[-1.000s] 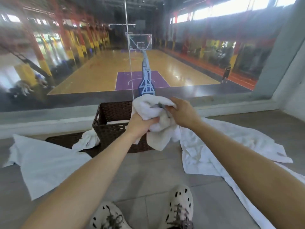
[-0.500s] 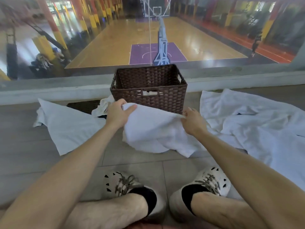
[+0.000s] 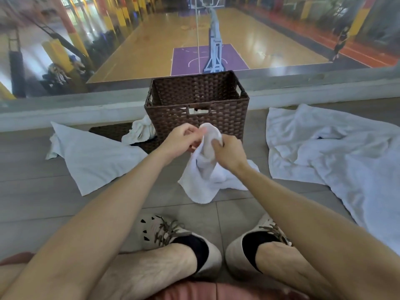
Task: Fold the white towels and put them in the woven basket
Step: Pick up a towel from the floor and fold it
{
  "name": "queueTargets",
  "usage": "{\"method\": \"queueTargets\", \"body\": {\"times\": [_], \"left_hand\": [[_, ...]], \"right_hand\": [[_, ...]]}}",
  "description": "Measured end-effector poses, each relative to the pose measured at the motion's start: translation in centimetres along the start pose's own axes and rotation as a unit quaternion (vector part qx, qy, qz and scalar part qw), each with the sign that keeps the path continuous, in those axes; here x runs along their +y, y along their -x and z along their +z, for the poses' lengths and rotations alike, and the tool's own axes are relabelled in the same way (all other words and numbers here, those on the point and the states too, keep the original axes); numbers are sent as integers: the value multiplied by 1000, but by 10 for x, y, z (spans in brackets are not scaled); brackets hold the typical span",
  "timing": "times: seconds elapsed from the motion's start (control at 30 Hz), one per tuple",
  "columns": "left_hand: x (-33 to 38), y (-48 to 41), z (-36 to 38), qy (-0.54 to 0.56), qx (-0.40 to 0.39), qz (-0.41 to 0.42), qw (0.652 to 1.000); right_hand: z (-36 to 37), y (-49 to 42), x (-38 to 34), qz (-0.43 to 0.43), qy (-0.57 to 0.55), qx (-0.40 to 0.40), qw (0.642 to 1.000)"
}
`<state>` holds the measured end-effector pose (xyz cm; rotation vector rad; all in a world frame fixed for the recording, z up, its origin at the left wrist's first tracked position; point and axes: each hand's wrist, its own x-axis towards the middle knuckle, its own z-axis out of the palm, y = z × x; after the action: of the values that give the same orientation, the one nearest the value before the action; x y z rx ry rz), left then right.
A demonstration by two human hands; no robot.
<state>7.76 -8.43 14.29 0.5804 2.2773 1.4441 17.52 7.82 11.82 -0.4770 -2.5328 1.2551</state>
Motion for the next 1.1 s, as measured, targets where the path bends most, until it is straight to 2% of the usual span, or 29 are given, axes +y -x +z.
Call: {"method": "queueTargets", "body": {"times": [0.03,0.1,0.2,0.3,0.4,0.47,0.53,0.67,0.87,1.0,1.1], "left_hand": [[-7,4,-1,-23,-28,-4,999],[-22,8,3,-138,-62,-9,989],[-42,10,15,-281,-75,-2,957],[-51,6,16,-274,-17,-7,962],[-28,-4,0,-149,97,-5,984],[8,-11,-12,-93,151,49,983],[52,-15,-23,-92,172,109,975],[128,-23,-37,-128,182,216,951],[166,-24,-44,-217,161,284,920],[161,-13,-67,-342,142,264,891],[147,-11,-94,-483,147,198,840]], "right_hand": [[-9,-5,0,-3,-6,2,1000],[-25,-12,1,-17,3,-13,1000],[-49,-18,-2,-33,27,-19,999],[-72,-25,-7,-32,64,-6,997],[-93,-33,-10,-20,95,20,995],[-107,-38,-16,-4,100,43,994],[-119,-43,-26,15,124,65,990],[-133,-46,-44,1,167,119,979],[-122,-42,-57,-80,212,99,969],[-135,-49,-44,-69,227,101,966],[-144,-53,-41,-77,239,113,961]]}}
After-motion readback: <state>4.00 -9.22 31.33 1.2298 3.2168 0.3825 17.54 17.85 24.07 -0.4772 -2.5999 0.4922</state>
